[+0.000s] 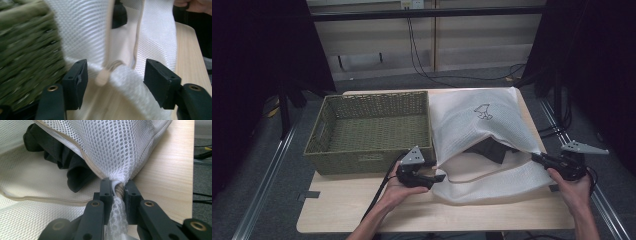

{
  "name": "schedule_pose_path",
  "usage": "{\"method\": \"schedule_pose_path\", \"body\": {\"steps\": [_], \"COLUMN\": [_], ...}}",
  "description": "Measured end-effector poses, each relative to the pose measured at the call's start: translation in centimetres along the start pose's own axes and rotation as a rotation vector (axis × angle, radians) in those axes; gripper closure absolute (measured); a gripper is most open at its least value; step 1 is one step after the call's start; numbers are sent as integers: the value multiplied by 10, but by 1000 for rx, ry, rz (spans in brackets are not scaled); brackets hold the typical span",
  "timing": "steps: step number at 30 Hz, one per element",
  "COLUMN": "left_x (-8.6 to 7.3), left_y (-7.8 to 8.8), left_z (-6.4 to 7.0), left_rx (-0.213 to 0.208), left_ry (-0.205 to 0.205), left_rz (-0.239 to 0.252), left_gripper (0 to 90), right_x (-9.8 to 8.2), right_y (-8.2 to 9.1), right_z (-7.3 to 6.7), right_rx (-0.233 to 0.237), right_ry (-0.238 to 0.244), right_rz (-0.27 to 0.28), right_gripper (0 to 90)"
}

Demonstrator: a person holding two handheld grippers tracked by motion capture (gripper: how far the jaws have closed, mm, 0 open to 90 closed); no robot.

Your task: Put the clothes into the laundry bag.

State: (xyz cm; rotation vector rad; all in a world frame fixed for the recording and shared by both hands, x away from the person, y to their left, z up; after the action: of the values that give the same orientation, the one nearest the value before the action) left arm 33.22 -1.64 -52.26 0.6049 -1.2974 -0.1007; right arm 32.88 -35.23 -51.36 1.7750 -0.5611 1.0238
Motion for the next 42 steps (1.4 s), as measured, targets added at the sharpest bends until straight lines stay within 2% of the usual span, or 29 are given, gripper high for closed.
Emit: {"method": "schedule_pose_path", "body": {"steps": [1,2,3,4,6,7,9,11,14,16,17,19,21,23,25,29,32,35,37,38,40,42], "left_x": [1,0,-3,-6,-12,-14,-16,-14,-11,-12,-15,-19,-26,-34,-44,-57,-58,-58,-59,-59,-59,-59], "left_y": [-1,-3,-5,-7,-9,-9,-4,4,18,23,24,24,23,19,14,10,13,15,15,14,13,12], "left_z": [0,-2,-6,-9,-16,-18,-19,-22,-27,-24,-22,-14,-8,-4,1,3,2,3,2,3,4,5], "left_rx": [10,41,74,74,80,63,52,47,61,48,45,32,25,28,15,16,21,21,21,16,8,5], "left_ry": [-7,-5,-3,-4,24,38,25,54,53,52,52,38,19,-8,-11,-14,-25,-30,-33,-31,-26,-30], "left_rz": [-4,-15,-33,-57,-70,-70,-67,-38,-20,-21,-33,-46,-75,-114,-162,-202,-209,-199,-205,-201,-191,-184], "left_gripper": [329,348,418,477,677,729,791,805,812,815,815,815,815,814,812,806,793,784,784,785,785,784], "right_x": [0,-1,0,0,0,0,0,0,-2,-3,-5,-11,-19,-29,-39,-51,-50,-38,-26,-22,-16,-10], "right_y": [0,1,2,3,5,6,9,12,18,21,21,21,22,21,19,18,23,36,43,43,35,20], "right_z": [-1,-1,-1,-2,-1,-1,2,6,14,15,14,14,16,17,18,18,12,5,-1,-7,-23,-38], "right_rx": [3,4,4,14,13,18,12,0,-21,-13,-12,-27,-26,-36,-48,-66,-71,-69,-50,-26,28,65], "right_ry": [-1,0,-2,0,-6,-6,-10,-13,-31,-38,-45,-28,-48,-44,-31,-19,12,17,22,31,52,85], "right_rz": [1,3,9,15,23,27,32,39,47,52,44,19,9,-19,-37,-64,-64,-5,42,54,34,3], "right_gripper": [806,805,805,805,804,803,802,802,802,801,800,798,792,781,760,667,553,456,470,511,559,563]}}
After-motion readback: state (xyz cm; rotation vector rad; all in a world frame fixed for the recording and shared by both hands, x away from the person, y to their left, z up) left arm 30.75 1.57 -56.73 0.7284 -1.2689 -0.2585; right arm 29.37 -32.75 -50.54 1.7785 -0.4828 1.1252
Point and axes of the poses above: each handheld gripper's, and its own axes: y roughly backward along the jaws, x roughly out of its top, z roughly to its right, the point moved 10 cm from there along -y, roughly forward along the jaws, and after that the axes turned 2 degrees about x, right-handed, at the moved point
